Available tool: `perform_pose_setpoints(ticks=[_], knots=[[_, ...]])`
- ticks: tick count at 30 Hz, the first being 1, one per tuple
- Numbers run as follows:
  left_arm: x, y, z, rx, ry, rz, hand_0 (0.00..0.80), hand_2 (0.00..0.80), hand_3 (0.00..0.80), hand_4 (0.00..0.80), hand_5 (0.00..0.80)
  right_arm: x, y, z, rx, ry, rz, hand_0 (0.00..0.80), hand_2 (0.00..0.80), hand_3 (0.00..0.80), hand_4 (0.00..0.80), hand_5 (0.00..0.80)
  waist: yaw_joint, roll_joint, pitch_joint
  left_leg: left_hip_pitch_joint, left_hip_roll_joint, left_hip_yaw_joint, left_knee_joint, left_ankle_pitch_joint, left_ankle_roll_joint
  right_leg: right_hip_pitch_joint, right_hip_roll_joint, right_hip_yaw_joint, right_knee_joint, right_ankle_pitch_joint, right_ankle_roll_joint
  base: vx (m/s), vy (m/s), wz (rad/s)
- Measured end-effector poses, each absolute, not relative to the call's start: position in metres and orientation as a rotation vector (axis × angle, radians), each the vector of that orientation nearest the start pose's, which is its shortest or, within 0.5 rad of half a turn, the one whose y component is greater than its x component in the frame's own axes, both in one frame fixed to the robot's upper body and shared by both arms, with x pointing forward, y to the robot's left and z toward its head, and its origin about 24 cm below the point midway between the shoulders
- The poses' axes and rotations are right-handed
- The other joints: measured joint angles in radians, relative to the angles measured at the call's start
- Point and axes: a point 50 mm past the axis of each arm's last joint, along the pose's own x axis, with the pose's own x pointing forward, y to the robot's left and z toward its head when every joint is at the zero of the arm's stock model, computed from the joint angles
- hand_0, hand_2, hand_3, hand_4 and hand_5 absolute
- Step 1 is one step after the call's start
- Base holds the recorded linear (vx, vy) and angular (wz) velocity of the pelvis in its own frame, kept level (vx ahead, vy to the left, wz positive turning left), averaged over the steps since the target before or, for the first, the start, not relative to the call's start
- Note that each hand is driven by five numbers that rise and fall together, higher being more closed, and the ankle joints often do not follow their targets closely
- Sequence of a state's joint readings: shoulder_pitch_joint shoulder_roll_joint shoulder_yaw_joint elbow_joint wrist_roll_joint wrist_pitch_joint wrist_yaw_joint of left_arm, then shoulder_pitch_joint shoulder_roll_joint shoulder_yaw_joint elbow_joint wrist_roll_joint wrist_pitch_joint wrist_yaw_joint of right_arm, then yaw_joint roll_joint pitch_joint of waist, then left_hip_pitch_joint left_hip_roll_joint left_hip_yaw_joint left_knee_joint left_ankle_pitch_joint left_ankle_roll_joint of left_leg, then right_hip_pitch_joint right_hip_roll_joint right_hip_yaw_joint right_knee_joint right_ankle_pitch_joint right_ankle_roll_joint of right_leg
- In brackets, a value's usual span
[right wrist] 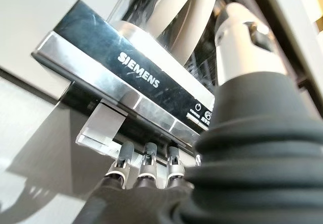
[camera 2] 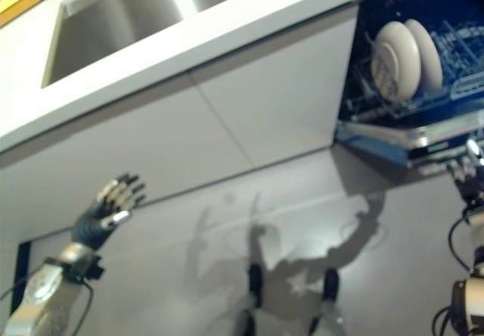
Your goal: Take plates into dishwasher
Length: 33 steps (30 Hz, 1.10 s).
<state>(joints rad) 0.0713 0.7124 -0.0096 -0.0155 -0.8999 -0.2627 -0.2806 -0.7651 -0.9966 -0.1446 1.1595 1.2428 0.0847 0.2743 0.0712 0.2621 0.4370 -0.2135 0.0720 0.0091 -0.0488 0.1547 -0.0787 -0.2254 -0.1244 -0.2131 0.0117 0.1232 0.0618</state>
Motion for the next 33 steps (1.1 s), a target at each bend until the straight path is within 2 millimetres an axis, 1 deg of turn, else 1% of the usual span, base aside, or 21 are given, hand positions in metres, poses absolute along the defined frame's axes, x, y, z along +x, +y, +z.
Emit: perform_pose_setpoints(ticks=[2,4,6,8,10,11,12,13,14,15,17,18,21,23,25,27,28,29,30,32,33], knots=[[0.236,0.264,0.105,-0.154,-0.219,-0.263,0.000,0.000,0.000,0.000,0.000,0.296,-0.434,0.190,0.625,-0.257,-0.414,0.000,0.000,0.000,0.000,0.000,0.001,0.000,0.000,0.015,0.000,-0.011,0.001,0.000,0.000,0.022,0.000,-0.010,-0.004,-0.002,-0.001,0.046,-0.025,0.17],[0.236,0.265,0.106,-0.157,-0.219,-0.276,0.000,0.000,0.000,0.000,0.000,0.301,-0.431,0.203,0.629,-0.299,-0.383,0.000,0.000,0.000,0.000,0.000,0.005,0.000,0.000,0.019,0.001,-0.014,0.001,-0.001,-0.001,0.032,0.001,-0.017,-0.008,-0.002,0.000,0.041,-0.021,0.11],[0.237,0.264,0.106,-0.165,-0.217,-0.288,0.000,0.000,0.000,0.000,0.000,0.304,-0.429,0.216,0.638,-0.360,-0.342,0.000,0.000,0.000,0.000,0.000,0.019,0.000,0.000,0.024,0.003,-0.015,0.002,-0.001,-0.002,0.038,0.002,-0.018,-0.008,-0.001,-0.002,0.045,-0.011,0.02],[0.237,0.264,0.106,-0.168,-0.218,-0.298,0.000,0.000,0.000,0.000,0.000,0.306,-0.425,0.234,0.620,-0.432,-0.275,0.000,0.000,0.000,0.000,0.000,0.029,0.000,0.000,0.036,0.003,-0.018,0.003,-0.002,-0.003,0.052,0.002,-0.022,-0.008,-0.003,-0.003,0.042,-0.022,0.08],[0.237,0.264,0.106,-0.169,-0.214,-0.308,0.000,0.000,0.000,0.000,0.000,0.308,-0.415,0.271,0.571,-0.564,-0.156,0.000,0.000,0.000,0.000,0.000,0.039,-0.001,0.000,0.039,0.003,-0.029,0.005,-0.003,-0.003,0.063,0.003,-0.032,-0.008,-0.007,0.000,0.045,-0.037,0.13],[0.237,0.263,0.106,-0.168,-0.213,-0.314,0.000,0.000,0.000,0.000,0.000,0.308,-0.413,0.281,0.561,-0.596,-0.130,0.000,0.000,0.000,0.000,0.000,0.041,-0.001,-0.001,0.040,0.003,-0.032,0.006,-0.003,-0.003,0.066,0.002,-0.034,-0.008,-0.005,-0.003,0.025,-0.020,0.13],[0.237,0.263,0.106,-0.166,-0.213,-0.324,0.000,0.000,0.000,0.000,0.000,0.307,-0.409,0.299,0.546,-0.657,-0.090,0.000,0.000,0.000,0.000,0.000,0.049,-0.006,-0.003,0.043,0.003,-0.039,0.007,-0.003,-0.004,0.073,0.002,-0.041,-0.008,-0.007,-0.004,0.025,-0.034,0.15],[0.237,0.263,0.107,-0.163,-0.212,-0.332,0.000,0.000,0.000,0.000,0.000,0.306,-0.407,0.310,0.544,-0.694,-0.068,0.000,0.000,0.000,0.000,0.000,0.054,-0.014,-0.007,0.046,0.004,-0.041,0.010,-0.004,-0.005,0.080,0.002,-0.045,-0.007,-0.010,-0.005,0.021,-0.035,0.19],[0.237,0.263,0.107,-0.159,-0.208,-0.338,0.000,0.000,0.000,0.000,0.000,0.305,-0.407,0.314,0.533,-0.701,-0.064,0.000,0.000,0.000,0.000,0.000,0.063,-0.027,-0.014,0.046,0.005,-0.044,0.012,-0.004,-0.006,0.085,0.004,-0.051,-0.006,-0.014,-0.006,0.015,-0.031,0.16],[0.237,0.263,0.107,-0.154,-0.206,-0.343,0.000,0.000,0.000,0.000,0.000,0.305,-0.407,0.315,0.530,-0.699,-0.064,0.000,0.000,0.000,0.000,0.000,0.068,-0.036,-0.021,0.046,0.006,-0.044,0.012,-0.004,-0.006,0.085,0.003,-0.054,-0.005,-0.015,-0.007,0.007,-0.018,0.12],[0.237,0.266,0.109,-0.133,-0.196,-0.354,0.000,0.000,0.000,0.000,0.000,0.306,-0.407,0.312,0.527,-0.680,-0.075,0.000,0.000,0.000,0.000,0.000,0.085,-0.067,-0.037,0.046,0.007,-0.045,0.014,-0.005,-0.006,0.085,0.002,-0.057,0.011,-0.028,-0.005,0.006,-0.012,0.13],[0.237,0.266,0.110,-0.128,-0.196,-0.358,0.000,0.000,0.000,0.000,0.000,0.307,-0.407,0.311,0.527,-0.673,-0.082,0.000,0.000,0.000,0.000,0.000,0.086,-0.075,-0.041,0.046,0.006,-0.047,0.015,-0.005,-0.006,0.085,0.001,-0.057,0.017,-0.031,-0.004,0.014,0.014,0.18],[0.237,0.266,0.110,-0.123,-0.197,-0.366,0.000,0.000,0.000,0.000,0.000,0.311,-0.408,0.295,0.463,-0.574,-0.158,0.000,0.000,0.000,0.000,0.000,0.088,-0.109,-0.060,0.049,0.002,-0.054,0.017,-0.005,-0.005,0.090,-0.003,-0.056,0.026,-0.041,0.000,0.020,0.052,0.12],[0.238,0.266,0.109,-0.123,-0.190,-0.364,0.000,0.000,0.000,0.000,0.000,0.316,-0.408,0.276,0.419,-0.476,-0.228,0.000,0.000,0.000,0.000,0.000,0.086,-0.128,-0.069,0.061,0.002,-0.053,0.014,-0.006,-0.004,0.103,-0.004,-0.056,0.025,-0.041,0.000,0.015,0.117,-0.01],[0.239,0.267,0.105,-0.124,-0.183,-0.353,0.000,0.000,0.000,0.000,0.000,0.322,-0.403,0.256,0.390,-0.394,-0.281,0.000,0.000,0.000,0.000,0.000,0.082,-0.136,-0.076,0.086,0.003,-0.048,0.005,-0.008,-0.001,0.122,-0.003,-0.052,0.022,-0.042,0.001,0.020,0.114,-0.06],[0.242,0.266,0.099,-0.132,-0.172,-0.332,0.000,0.000,0.000,0.000,0.000,0.328,-0.394,0.224,0.366,-0.299,-0.337,0.000,0.000,0.000,0.000,0.000,0.077,-0.145,-0.102,0.098,0.006,-0.039,-0.001,-0.016,0.001,0.128,-0.002,-0.043,0.020,-0.043,0.001,0.022,0.132,-0.10],[0.243,0.265,0.096,-0.144,-0.172,-0.322,0.000,0.000,0.000,0.000,0.000,0.329,-0.390,0.214,0.356,-0.283,-0.345,0.000,0.000,0.000,0.000,0.000,0.075,-0.145,-0.106,0.106,0.006,-0.038,-0.003,-0.017,0.001,0.135,-0.001,-0.043,0.018,-0.043,0.001,0.028,0.131,-0.06],[0.244,0.260,0.091,-0.163,-0.164,-0.313,0.000,0.000,0.000,0.000,0.000,0.332,-0.377,0.194,0.347,-0.239,-0.334,0.000,0.000,0.000,0.000,0.000,0.065,-0.149,-0.116,0.119,0.006,-0.034,-0.010,-0.017,0.001,0.145,-0.001,-0.041,0.015,-0.044,0.002,0.025,0.123,-0.02],[0.244,0.258,0.089,-0.169,-0.160,-0.316,0.000,0.000,0.000,0.000,0.000,0.334,-0.370,0.183,0.352,-0.213,-0.329,0.000,0.000,0.000,0.000,0.000,0.056,-0.151,-0.121,0.122,0.006,-0.035,-0.011,-0.018,0.001,0.149,-0.001,-0.041,0.012,-0.045,0.002,0.053,0.153,-0.07],[0.245,0.245,0.078,-0.208,-0.150,-0.302,0.000,0.000,0.000,0.000,0.000,0.335,-0.330,0.145,0.355,-0.156,-0.277,0.000,0.000,0.000,0.000,0.000,0.035,-0.163,-0.140,0.140,0.010,-0.016,-0.022,-0.020,-0.002,0.158,0.004,-0.026,0.000,-0.045,0.000,0.054,0.124,-0.17],[0.245,0.242,0.075,-0.215,-0.148,-0.295,0.000,0.000,0.000,0.000,0.000,0.334,-0.318,0.136,0.355,-0.144,-0.259,0.000,0.000,0.000,0.000,0.000,0.030,-0.165,-0.142,0.149,0.011,-0.012,-0.026,-0.020,0.000,0.164,0.005,-0.023,-0.003,-0.041,0.003,0.067,0.117,-0.18]])
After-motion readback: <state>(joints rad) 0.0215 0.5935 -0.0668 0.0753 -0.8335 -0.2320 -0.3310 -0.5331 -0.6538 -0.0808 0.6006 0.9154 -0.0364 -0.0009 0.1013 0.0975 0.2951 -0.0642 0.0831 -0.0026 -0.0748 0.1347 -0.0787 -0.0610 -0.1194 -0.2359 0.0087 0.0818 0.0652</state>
